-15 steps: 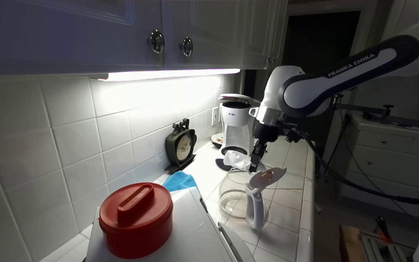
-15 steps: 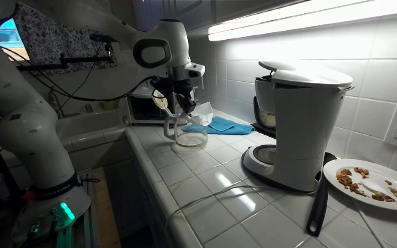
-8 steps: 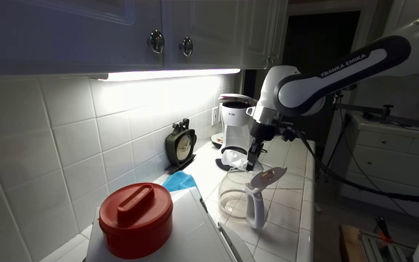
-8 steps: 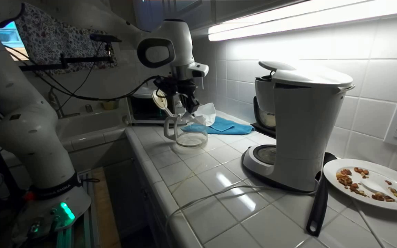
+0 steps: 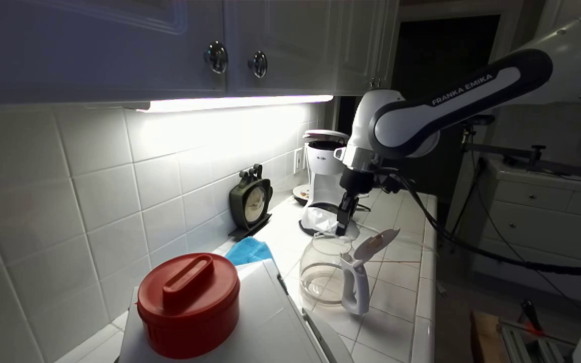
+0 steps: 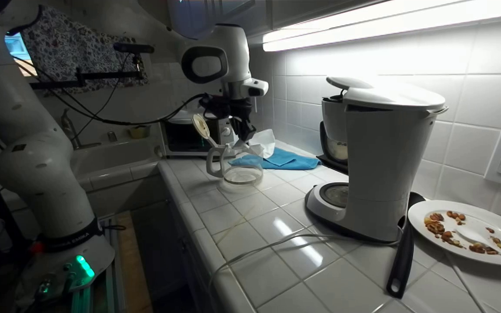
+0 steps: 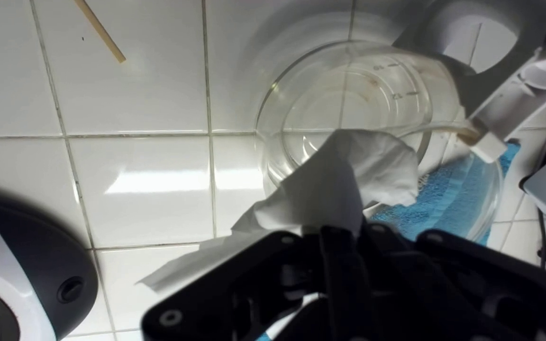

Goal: Use the tissue to wipe the coffee pot

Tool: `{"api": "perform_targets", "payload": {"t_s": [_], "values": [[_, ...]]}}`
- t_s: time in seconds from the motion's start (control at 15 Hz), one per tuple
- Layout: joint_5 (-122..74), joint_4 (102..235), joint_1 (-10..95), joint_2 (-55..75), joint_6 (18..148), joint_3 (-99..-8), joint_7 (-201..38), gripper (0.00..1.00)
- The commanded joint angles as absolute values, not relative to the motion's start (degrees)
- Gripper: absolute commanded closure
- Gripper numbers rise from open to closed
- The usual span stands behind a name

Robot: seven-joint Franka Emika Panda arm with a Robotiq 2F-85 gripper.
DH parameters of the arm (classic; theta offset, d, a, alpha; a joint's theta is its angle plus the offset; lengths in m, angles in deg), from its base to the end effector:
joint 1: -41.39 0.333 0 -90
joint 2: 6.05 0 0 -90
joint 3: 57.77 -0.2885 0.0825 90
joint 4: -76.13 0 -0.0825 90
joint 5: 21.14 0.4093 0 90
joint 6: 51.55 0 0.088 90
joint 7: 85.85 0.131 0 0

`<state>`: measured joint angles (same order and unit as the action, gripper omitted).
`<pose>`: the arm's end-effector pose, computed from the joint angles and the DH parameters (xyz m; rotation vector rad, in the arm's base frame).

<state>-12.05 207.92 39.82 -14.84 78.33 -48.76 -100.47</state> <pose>0.5214 -0.0899 0.3571 -3.0109 0.0358 -0.2219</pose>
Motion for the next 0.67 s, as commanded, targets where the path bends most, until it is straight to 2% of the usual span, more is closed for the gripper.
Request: {"api": "perform_targets", "payload": {"t_s": [0.0, 0.6], "values": [[-11.2, 206.4, 39.7, -13.4, 75.0, -50.1, -101.4, 1.0], [-11.2, 205.5, 40.0, -14.1, 71.8, -51.8, -101.9, 1.0]]}}
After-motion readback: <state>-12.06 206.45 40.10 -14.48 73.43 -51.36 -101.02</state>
